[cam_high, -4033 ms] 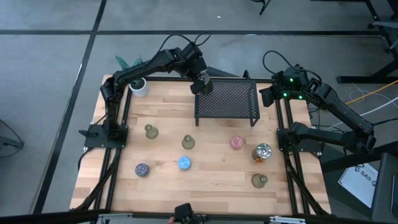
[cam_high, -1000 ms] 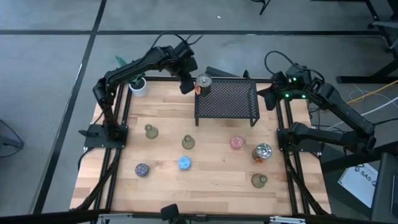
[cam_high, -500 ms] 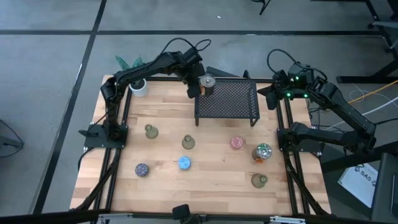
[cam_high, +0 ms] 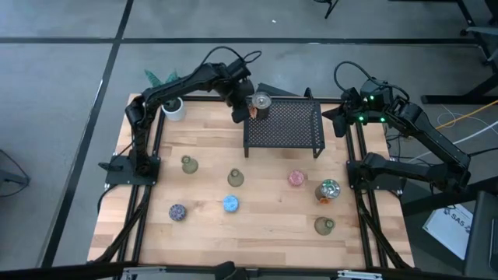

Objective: Pick & Place candle stick holders
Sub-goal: Put the top silver scented candle on the shelf

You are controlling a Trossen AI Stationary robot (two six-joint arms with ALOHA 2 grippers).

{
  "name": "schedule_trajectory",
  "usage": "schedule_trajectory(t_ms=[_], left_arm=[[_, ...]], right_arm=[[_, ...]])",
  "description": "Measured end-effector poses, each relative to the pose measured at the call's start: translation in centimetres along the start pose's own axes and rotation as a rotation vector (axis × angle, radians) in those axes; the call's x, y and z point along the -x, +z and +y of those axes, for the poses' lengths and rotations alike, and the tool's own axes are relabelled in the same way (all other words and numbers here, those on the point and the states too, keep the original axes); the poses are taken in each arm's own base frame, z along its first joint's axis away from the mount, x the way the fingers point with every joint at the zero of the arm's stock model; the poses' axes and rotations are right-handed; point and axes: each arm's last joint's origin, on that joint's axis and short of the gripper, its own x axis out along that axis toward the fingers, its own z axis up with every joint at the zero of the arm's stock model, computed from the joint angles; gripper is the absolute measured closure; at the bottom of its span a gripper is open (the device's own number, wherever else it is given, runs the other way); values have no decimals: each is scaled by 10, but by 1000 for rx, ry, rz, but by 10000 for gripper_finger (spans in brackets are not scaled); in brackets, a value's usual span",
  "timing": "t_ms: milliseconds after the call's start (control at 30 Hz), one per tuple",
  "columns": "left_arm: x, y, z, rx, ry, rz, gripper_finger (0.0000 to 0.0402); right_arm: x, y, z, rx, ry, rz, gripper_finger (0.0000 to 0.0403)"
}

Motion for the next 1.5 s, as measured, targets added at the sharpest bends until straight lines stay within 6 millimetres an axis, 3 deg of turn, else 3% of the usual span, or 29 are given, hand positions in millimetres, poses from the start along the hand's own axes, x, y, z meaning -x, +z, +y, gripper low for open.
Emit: schedule_trajectory(t_ms=[333, 667, 1267, 1500], left_arm=[[-5, 7, -20, -147, -51, -46, 400], [-5, 10, -18, -142, 36, -63, 400], [-5, 12, -18, -121, 45, -88, 400], [18, 4, -25, -98, 27, -58, 400]], right_arm=[[0, 0, 0, 0, 0, 0, 396], [0, 0, 0, 0, 0, 0, 396], [0, 0, 0, 7, 0, 2, 396], [0, -1, 0, 16, -2, 10, 396]])
